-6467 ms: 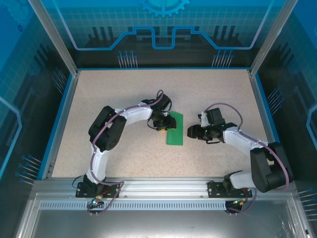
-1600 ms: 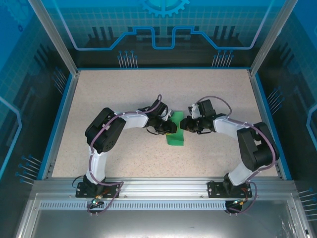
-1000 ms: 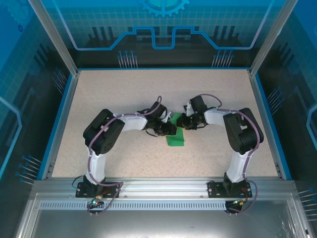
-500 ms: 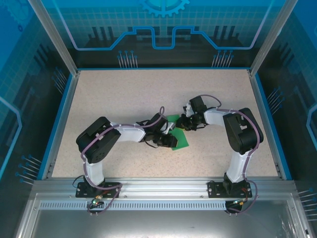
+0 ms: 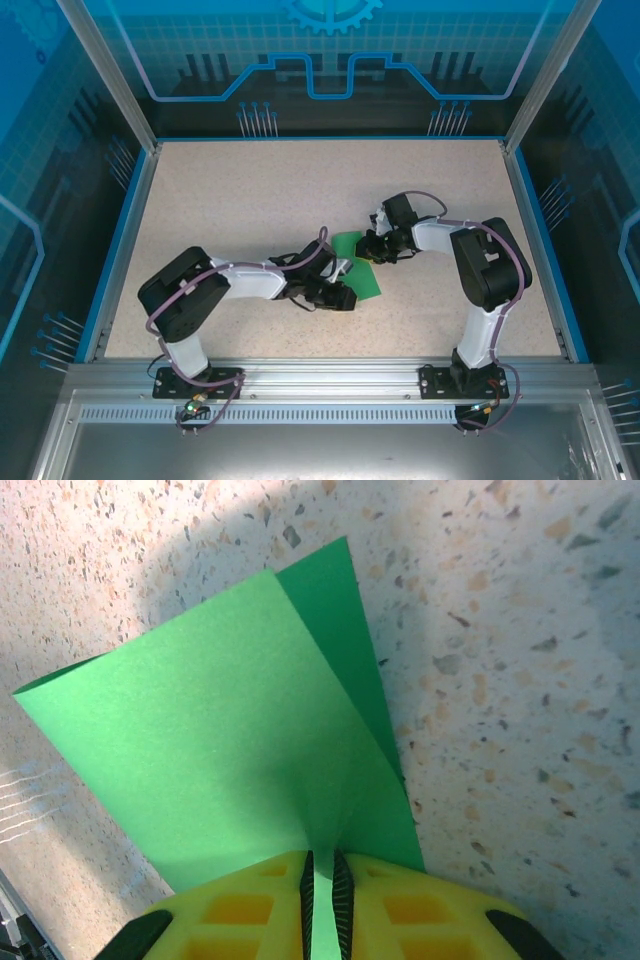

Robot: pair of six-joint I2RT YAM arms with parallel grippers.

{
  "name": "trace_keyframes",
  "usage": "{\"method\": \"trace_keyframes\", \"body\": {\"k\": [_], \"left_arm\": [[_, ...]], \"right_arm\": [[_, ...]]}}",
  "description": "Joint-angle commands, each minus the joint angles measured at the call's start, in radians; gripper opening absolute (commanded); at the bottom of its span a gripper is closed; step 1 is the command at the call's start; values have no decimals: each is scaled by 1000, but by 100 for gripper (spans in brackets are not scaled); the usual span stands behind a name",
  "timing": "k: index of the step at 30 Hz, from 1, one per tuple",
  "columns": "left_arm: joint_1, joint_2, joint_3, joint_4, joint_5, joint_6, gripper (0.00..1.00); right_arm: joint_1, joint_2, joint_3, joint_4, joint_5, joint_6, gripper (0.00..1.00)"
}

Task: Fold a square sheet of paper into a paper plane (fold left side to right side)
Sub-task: First fold the square sheet of paper in half at the center of the table, then hold the square sheet of paper at the center of the table.

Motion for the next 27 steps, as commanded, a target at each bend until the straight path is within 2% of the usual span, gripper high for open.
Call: {"method": "trace_keyframes", "body": {"k": [1,5,8,14,22,27], "left_arm": [[32,-69,-27,29,35,-39,33],[125,-66,-25,78,52,-70,34],[156,-2,37,80,83,-53,33],[162,128,161,27,69,-6,32],[151,194,185,-18,38,17,31],[145,222,193,-66,0,28,31]], "right_arm": [[1,19,-21,-50,69,8,18],[0,-13,-45,-34,74,21,18],[1,-31,-59,-23,70,26,18],[1,-57,-87,13,53,39,19],[2,-98,-88,78,-19,41,21],[-2,-186,-88,63,-17,12,25]]}}
